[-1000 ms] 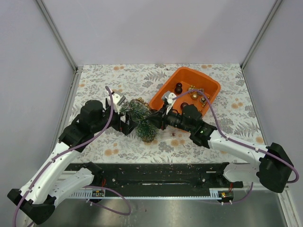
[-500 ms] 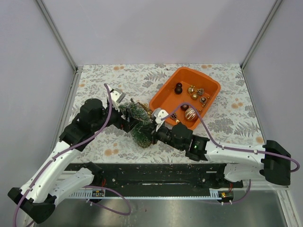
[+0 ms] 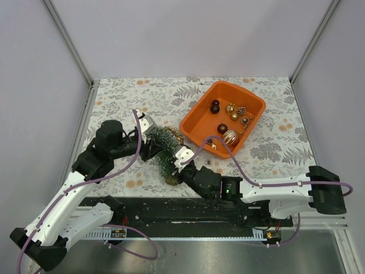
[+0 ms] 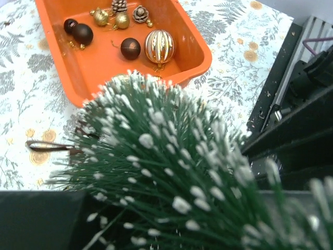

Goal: Decorate the small christmas tree

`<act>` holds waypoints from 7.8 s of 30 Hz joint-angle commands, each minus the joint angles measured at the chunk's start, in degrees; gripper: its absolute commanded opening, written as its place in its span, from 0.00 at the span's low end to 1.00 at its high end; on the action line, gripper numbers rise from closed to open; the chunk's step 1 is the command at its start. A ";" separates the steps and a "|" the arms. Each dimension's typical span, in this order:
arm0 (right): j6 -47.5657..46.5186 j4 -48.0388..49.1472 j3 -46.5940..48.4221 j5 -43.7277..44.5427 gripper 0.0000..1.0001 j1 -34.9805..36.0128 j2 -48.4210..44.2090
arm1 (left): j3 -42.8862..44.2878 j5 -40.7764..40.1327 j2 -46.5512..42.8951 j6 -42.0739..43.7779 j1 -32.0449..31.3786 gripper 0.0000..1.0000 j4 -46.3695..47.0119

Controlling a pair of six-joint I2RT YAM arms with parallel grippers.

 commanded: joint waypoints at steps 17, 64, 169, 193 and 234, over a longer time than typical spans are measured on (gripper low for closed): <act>-16.75 -32.01 12.77 -23.42 1.00 -9.57 -30.06 | 5.02 16.54 1.24 20.61 -0.33 0.77 -7.74; -30.46 -73.63 63.86 -91.33 0.00 -33.24 21.55 | -1.66 0.55 -5.43 13.93 1.43 0.99 -0.45; 39.42 -57.63 28.09 -18.54 1.00 -63.81 17.06 | -16.07 47.82 -1.57 15.87 13.03 0.00 31.63; 28.16 -63.70 41.01 -19.59 0.75 -75.07 32.70 | -20.56 46.95 -6.58 12.88 13.12 0.00 37.35; 30.89 -54.73 44.08 -23.56 0.66 -74.99 42.37 | -21.96 46.51 -8.16 11.29 13.73 0.00 37.26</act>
